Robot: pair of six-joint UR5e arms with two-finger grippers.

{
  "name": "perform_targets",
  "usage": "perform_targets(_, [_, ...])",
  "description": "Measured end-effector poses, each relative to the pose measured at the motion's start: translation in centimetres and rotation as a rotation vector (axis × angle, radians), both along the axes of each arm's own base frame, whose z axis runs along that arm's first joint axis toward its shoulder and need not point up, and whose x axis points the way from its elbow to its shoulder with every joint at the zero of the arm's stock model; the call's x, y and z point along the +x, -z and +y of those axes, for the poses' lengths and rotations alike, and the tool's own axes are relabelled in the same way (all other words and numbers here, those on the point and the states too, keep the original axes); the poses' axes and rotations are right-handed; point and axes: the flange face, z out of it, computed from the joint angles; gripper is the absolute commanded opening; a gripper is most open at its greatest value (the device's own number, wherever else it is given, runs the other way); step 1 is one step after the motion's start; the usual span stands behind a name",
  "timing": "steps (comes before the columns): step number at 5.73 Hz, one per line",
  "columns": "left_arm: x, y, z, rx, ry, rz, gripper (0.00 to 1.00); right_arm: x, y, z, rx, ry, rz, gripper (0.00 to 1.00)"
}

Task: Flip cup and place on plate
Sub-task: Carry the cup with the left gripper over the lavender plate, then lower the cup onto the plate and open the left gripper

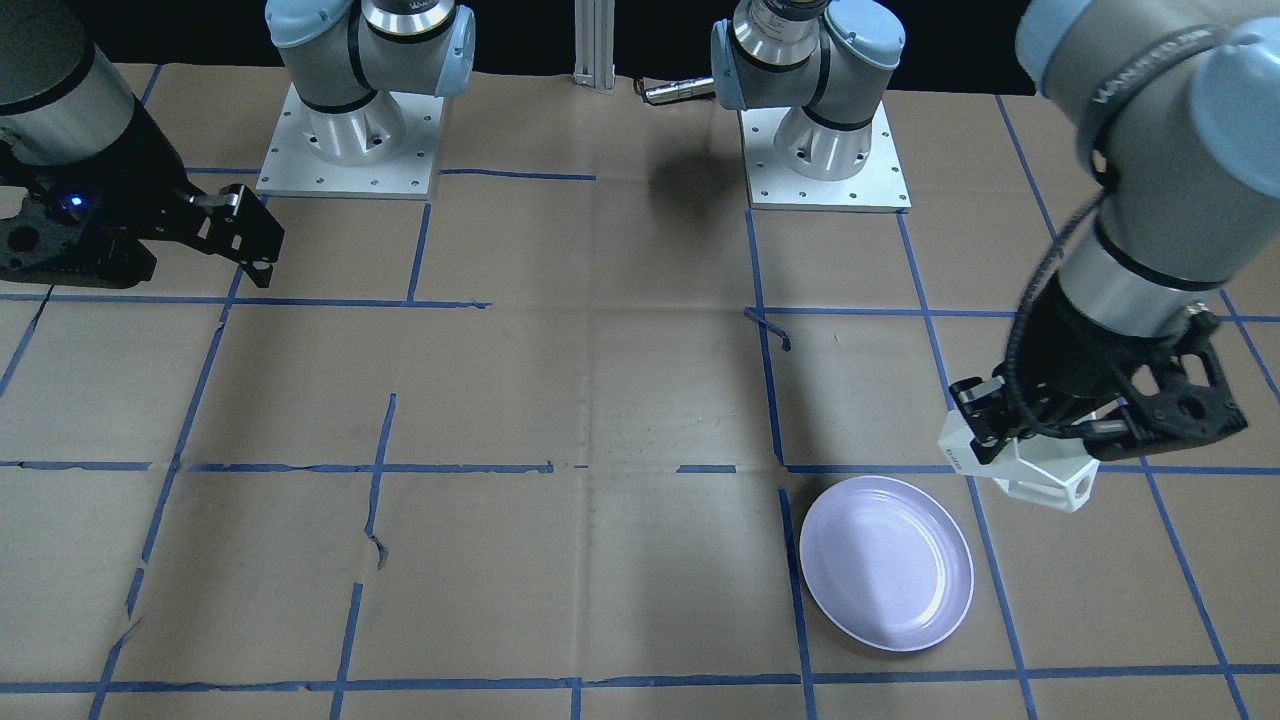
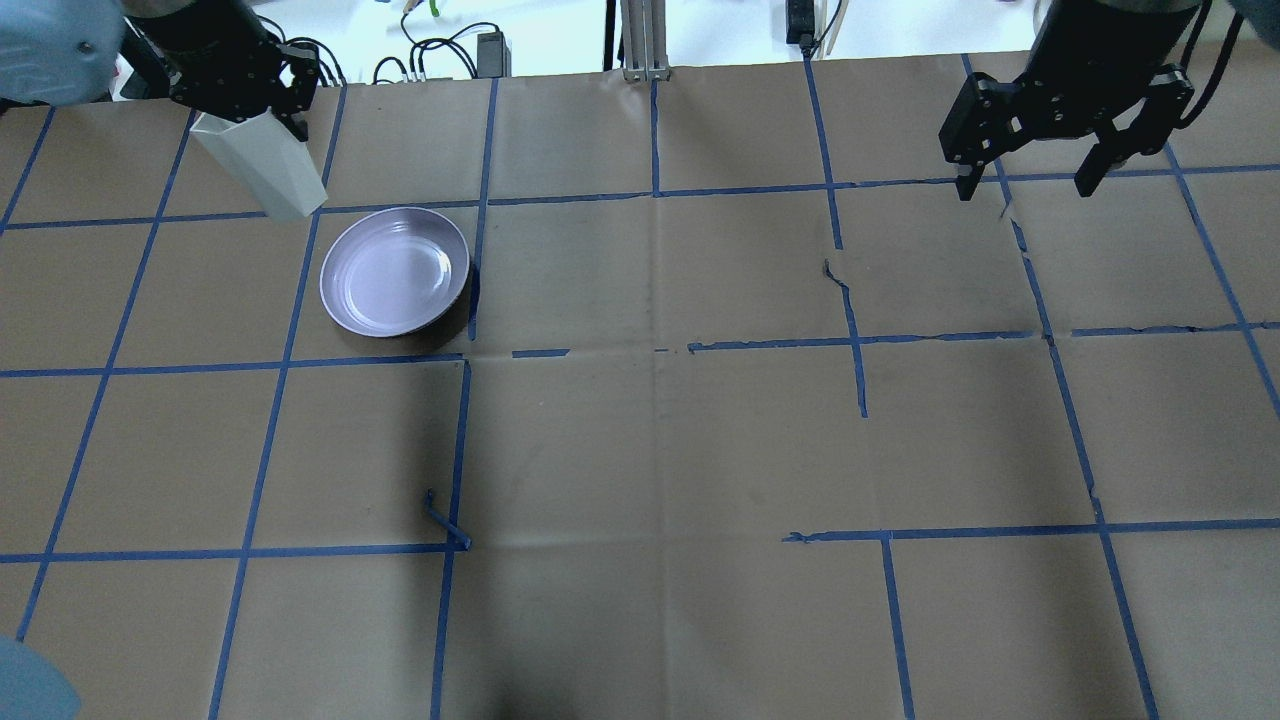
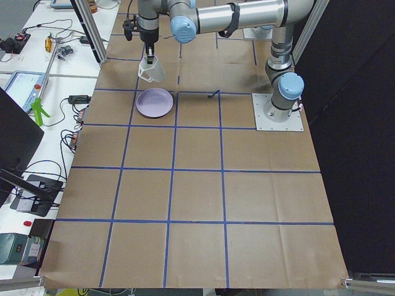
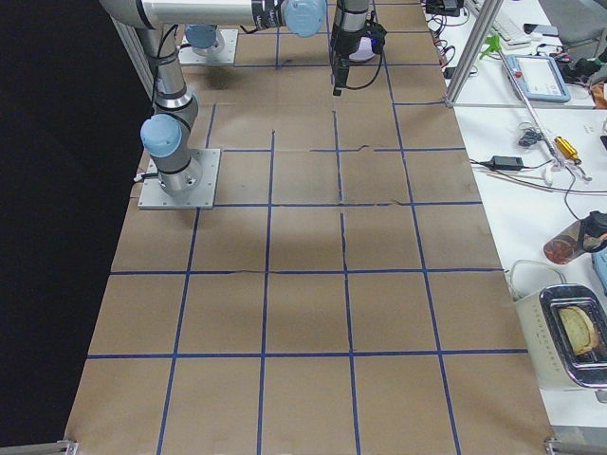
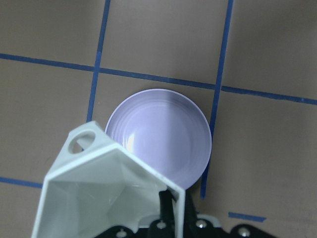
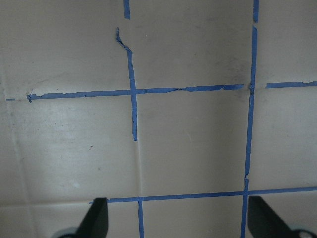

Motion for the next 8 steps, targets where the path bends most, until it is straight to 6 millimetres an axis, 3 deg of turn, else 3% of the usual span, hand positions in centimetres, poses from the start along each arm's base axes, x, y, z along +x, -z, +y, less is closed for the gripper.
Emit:
perform_targets(1, [-2.3,2.8,0.6,-0.049,0.003,-0.062,0.00,0.0,0.0,0.0,0.000,0.000,0.000,1.00])
perform_targets(2, [-2.7,6.6,1.1,-0.112,0.001,-0.097,0.00,0.0,0.0,0.0,0.000,0.000,0.000,1.00])
perform_targets(5, [-2.1,18.4,2.9,-0.250,-0.004,-0.120,0.00,0.0,0.0,0.0,0.000,0.000,0.000,1.00])
perform_targets(6, [-2.1,20.8,3.2,-0.242,-0.003,-0.122,0.00,0.0,0.0,0.0,0.000,0.000,0.000,1.00])
perform_targets(7, [-2.1,21.7,3.4,-0.232,-0.001,-0.123,0.12,0.0,0.0,0.0,0.000,0.000,0.000,1.00])
perform_targets(8, [-2.1,22.1,3.4,-0.227,0.000,-0.124,0.62,0.0,0.0,0.0,0.000,0.000,0.000,1.00])
